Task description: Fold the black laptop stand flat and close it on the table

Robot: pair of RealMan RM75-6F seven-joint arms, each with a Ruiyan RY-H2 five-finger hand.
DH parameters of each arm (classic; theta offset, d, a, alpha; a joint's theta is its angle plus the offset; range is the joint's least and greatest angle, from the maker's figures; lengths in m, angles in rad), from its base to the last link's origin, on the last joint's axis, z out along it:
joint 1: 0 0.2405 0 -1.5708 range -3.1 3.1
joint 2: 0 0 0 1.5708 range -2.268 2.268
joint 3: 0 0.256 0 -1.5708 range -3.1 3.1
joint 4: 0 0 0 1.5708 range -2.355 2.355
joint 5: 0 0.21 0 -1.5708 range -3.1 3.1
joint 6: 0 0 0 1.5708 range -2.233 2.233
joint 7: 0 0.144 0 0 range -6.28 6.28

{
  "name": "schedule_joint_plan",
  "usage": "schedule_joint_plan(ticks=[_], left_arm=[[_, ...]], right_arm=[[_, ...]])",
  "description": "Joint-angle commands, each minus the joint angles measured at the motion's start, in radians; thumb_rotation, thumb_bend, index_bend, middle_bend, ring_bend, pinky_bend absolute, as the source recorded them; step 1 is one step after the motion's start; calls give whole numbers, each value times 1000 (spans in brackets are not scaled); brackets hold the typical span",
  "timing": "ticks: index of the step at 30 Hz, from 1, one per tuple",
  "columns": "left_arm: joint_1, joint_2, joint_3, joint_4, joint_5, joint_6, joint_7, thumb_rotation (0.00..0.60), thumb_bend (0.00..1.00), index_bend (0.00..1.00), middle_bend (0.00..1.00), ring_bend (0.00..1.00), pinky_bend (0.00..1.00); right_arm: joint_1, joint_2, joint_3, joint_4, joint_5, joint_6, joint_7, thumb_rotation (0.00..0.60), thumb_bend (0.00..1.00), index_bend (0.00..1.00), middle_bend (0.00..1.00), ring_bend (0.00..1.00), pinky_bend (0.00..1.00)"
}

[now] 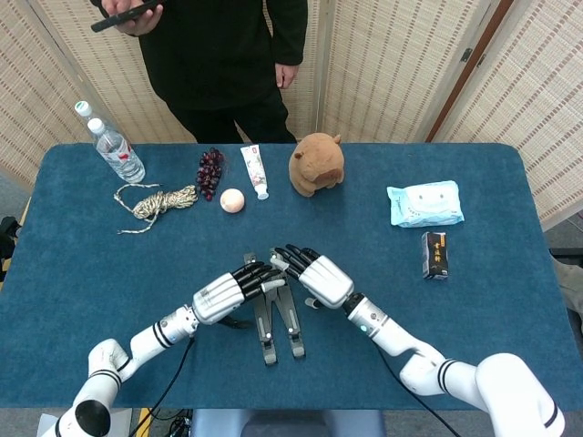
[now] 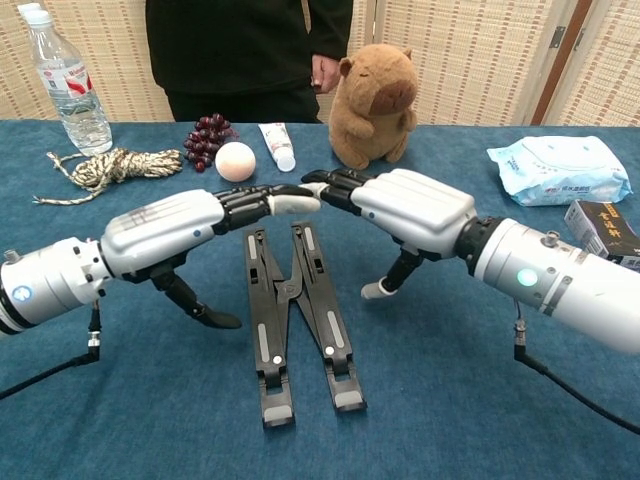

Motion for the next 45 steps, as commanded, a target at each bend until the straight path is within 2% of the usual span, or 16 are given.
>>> schedule_joint_plan(ticks=[1,6,10,21,28,32,35,42,45], left_arm=[[11,5,-16,-6,-16,9,16,600,0,0,0,0,100],[26,21,-54,-16,-56,-25,53,600,0,0,0,1,107],[30,45,-72,-29,-77,-77,97,600,0,0,0,11,116],[19,103,-98,-112,-100,-141,181,600,0,5,36,42,119],[9,177,-119,-213,-119,-186,258,600,0,32,39,41,119],[6,238,-137,-316,-140,-237,336,600,0,41,44,41,119],[8,295,-164,-434,-174,-283,400,600,0,41,46,41,119],[26,460,-243,-773,-297,-403,606,600,0,48,49,41,119],[39,509,-271,-883,-354,-437,689,600,0,56,49,42,119]], right_arm=[[-18,97,-5,-138,16,-20,-75,600,0,0,0,0,228],[-20,182,-6,-257,26,-48,-116,600,0,0,0,0,228],[-11,219,-9,-294,19,-65,-122,600,0,0,0,0,228],[-3,243,-19,-274,-24,-47,-52,600,0,0,0,0,228],[-15,259,-23,-275,-33,-26,-41,600,0,0,0,0,228],[-17,262,-23,-275,-36,-23,-38,600,0,0,0,0,228],[-17,263,-22,-274,-38,-21,-37,600,0,0,0,0,228],[-16,267,-19,-277,-44,-17,-39,600,0,0,0,0,228],[-15,270,-17,-282,-47,-16,-40,600,0,0,0,0,228]])
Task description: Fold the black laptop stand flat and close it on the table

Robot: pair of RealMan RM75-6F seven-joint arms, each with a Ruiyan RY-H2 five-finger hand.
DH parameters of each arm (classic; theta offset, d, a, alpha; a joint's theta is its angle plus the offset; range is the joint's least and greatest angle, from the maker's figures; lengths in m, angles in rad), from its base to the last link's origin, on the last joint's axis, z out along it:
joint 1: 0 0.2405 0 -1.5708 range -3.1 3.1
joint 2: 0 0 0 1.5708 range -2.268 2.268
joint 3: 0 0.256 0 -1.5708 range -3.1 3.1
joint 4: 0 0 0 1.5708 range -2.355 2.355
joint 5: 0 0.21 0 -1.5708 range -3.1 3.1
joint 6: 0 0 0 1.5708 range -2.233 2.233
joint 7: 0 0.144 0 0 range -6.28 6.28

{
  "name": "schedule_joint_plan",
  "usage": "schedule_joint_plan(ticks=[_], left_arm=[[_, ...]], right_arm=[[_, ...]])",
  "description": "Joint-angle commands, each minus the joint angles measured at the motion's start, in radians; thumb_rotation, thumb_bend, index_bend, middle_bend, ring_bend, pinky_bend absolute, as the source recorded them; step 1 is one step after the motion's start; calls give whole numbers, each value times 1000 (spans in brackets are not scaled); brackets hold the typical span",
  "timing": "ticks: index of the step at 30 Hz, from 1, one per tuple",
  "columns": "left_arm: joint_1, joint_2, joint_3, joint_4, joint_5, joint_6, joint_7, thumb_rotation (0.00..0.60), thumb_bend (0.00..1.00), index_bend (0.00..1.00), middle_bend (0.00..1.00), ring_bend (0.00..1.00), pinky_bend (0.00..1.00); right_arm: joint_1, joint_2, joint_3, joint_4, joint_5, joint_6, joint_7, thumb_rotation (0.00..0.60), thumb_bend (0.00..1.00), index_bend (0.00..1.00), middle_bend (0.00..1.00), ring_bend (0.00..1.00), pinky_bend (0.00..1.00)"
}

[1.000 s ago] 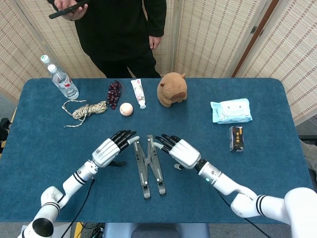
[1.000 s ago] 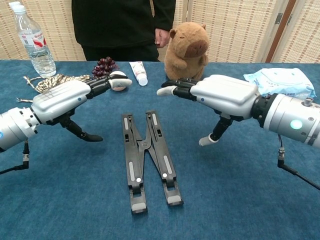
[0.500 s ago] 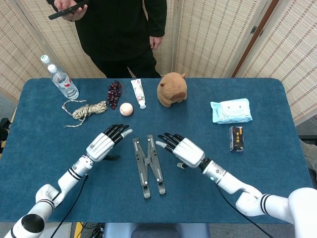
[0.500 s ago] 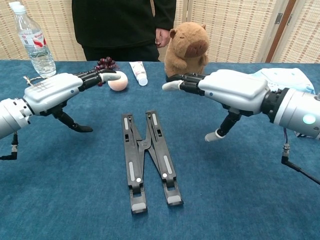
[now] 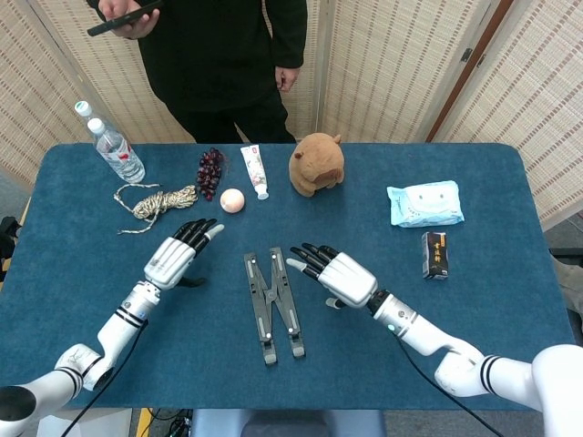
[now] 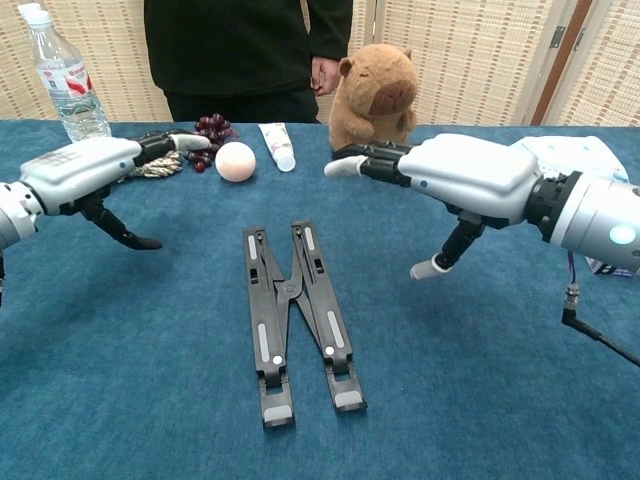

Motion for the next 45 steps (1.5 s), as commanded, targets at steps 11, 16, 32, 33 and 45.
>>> schedule_joint_plan(ticks=[11,16,32,33,45], left_arm=[[73,234,-148,-479,-363,-165,434,600,0,55,51,47,119],[89,263,-180,-570,-501,-156,573,600,0,51,51,47,119],[101,221,-211,-590,-649,-89,743,600,0,45,51,47,122],[101,219,-214,-587,-657,-90,749,600,0,44,51,47,123],[88,192,-242,-557,-732,-88,809,600,0,41,51,47,123]], right_arm=[[17,14,4,-15,-18,-9,-5,600,0,0,0,0,228],[50,28,-1,-11,-42,-36,20,600,0,0,0,0,228],[207,28,-100,143,-235,-60,237,600,0,0,0,0,237],[216,19,-109,171,-252,-46,256,600,0,0,0,0,238],[311,-118,-200,517,-385,85,459,600,0,0,0,0,240]])
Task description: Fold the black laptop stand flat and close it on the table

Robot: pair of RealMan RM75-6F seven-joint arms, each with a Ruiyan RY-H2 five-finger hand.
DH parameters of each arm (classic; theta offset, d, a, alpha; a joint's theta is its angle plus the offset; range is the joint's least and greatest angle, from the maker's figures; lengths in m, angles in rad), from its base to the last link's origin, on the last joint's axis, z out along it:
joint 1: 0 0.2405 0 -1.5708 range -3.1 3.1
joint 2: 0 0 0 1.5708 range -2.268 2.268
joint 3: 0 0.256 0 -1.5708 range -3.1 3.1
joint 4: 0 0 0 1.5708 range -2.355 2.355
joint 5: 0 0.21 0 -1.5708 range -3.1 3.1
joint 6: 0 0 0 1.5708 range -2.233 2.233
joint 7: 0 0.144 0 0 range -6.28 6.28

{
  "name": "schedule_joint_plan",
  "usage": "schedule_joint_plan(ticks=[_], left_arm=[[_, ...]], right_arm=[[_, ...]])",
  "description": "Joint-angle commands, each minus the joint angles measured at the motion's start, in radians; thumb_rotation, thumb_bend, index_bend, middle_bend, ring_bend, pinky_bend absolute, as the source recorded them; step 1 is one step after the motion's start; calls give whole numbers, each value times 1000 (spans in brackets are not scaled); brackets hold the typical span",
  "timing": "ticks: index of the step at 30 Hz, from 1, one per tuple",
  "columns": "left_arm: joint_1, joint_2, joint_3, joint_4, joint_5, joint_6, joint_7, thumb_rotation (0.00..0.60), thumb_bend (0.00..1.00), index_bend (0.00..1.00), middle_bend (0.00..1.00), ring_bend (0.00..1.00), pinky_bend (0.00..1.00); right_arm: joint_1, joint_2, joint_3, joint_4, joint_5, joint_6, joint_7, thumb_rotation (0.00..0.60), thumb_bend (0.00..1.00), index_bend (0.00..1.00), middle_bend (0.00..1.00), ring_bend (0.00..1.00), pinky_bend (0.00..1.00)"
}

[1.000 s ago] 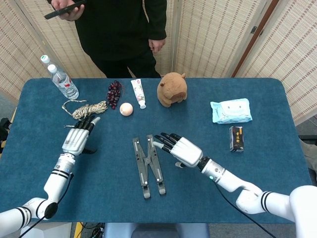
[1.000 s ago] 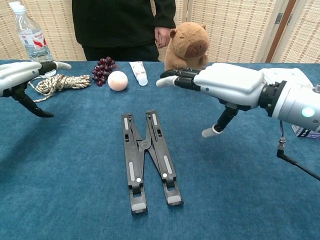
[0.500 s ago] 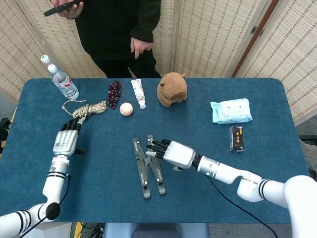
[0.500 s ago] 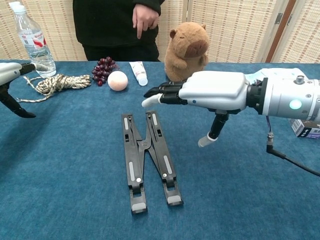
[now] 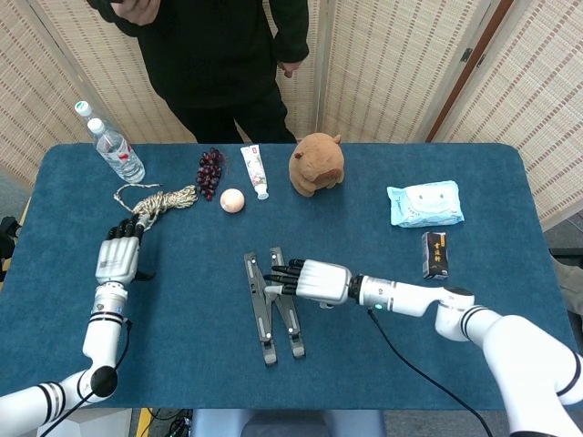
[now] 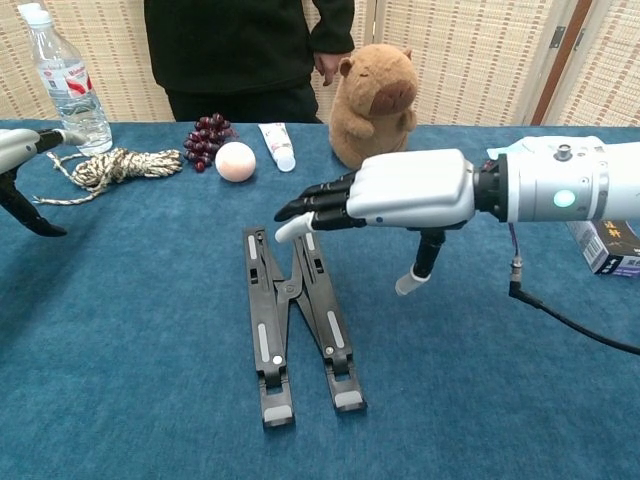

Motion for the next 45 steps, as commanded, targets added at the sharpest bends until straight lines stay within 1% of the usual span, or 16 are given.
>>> schedule_joint_plan(ticks=[1,9,15,21,31,45], left_arm=[[-4,-5,-6,7,-14,-1,10,600,0,41,51,47,123],[-11,-13,-13,29,-44,-16,31,600,0,41,51,47,125],[-19,-16,-18,50,-52,-31,33,600,0,41,51,47,125],[-20,-18,-17,65,-54,-41,29,600,0,41,51,47,125],[-18,-29,-13,94,-52,-56,16,600,0,37,51,47,125],[-11,-41,-9,136,-43,-86,-20,600,0,28,51,47,125]], right_arm=[[40,-73,-42,140,-54,68,76,600,0,0,0,0,240],[73,-181,-90,354,-84,153,181,600,0,0,0,0,244],[85,-238,-122,465,-90,189,233,600,0,0,0,0,248],[95,-276,-147,540,-87,204,246,600,0,0,0,0,249],[111,-326,-183,617,-81,193,207,600,0,0,0,0,250],[147,-355,-216,649,-62,144,224,600,0,0,0,0,251]])
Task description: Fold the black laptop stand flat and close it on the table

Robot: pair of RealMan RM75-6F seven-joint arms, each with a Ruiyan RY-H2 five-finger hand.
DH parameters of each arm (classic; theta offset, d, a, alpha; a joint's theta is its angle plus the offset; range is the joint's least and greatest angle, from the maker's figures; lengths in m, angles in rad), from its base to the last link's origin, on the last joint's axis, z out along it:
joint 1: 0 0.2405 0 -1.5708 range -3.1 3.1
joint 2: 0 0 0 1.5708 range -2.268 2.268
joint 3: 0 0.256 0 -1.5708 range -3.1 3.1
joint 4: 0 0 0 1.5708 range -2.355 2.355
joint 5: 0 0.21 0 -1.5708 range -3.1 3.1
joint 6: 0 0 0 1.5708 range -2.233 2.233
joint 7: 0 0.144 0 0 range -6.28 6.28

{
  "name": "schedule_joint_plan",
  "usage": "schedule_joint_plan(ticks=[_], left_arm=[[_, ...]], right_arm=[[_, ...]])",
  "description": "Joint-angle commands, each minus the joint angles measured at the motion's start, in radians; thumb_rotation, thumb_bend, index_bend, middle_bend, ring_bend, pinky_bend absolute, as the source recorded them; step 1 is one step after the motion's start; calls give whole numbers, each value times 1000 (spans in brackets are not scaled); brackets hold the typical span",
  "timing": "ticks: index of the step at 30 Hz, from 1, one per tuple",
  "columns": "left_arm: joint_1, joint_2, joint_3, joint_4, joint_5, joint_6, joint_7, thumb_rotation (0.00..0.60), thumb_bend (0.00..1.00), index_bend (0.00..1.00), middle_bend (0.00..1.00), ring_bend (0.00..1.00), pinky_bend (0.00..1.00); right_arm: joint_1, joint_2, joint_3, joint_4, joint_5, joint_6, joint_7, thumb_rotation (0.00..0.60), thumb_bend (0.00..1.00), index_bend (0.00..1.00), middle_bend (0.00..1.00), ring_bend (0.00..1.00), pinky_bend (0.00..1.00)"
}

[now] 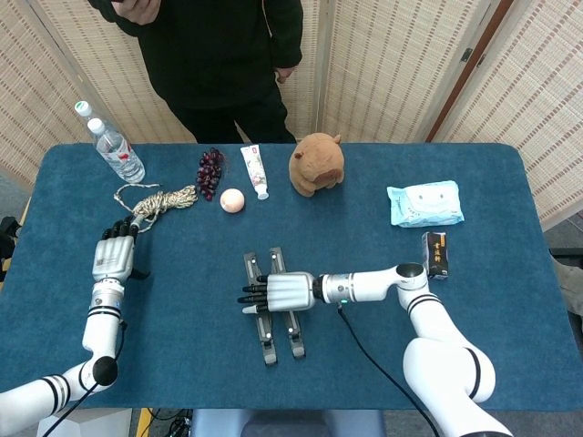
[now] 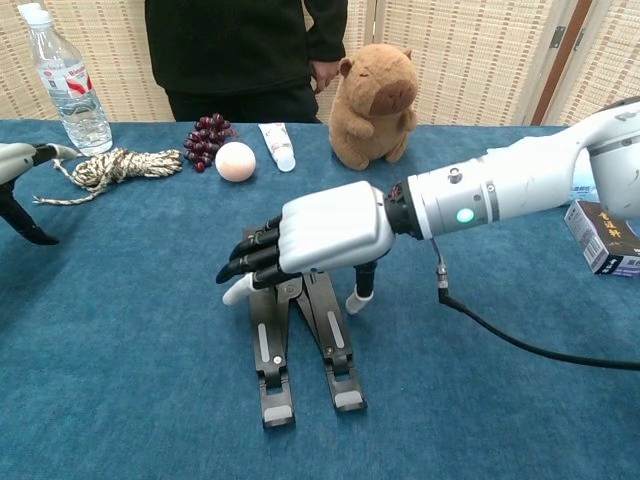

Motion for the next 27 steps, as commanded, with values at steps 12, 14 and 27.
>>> schedule_joint_plan(ticks=[12,14,27], left_arm=[[4,-4,-1,17,12,-13,-20,600,0,24,51,47,125],[4,-5,-1,19,14,-15,-23,600,0,24,51,47,125],[10,-6,-1,28,29,-21,-41,600,0,24,51,47,125]], right_arm=[[39,-1,-32,1,8,-39,22,600,0,0,0,0,251],[46,0,-37,1,6,-42,24,600,0,0,0,0,251],[74,1,-59,-9,9,-60,51,600,0,0,12,0,251]])
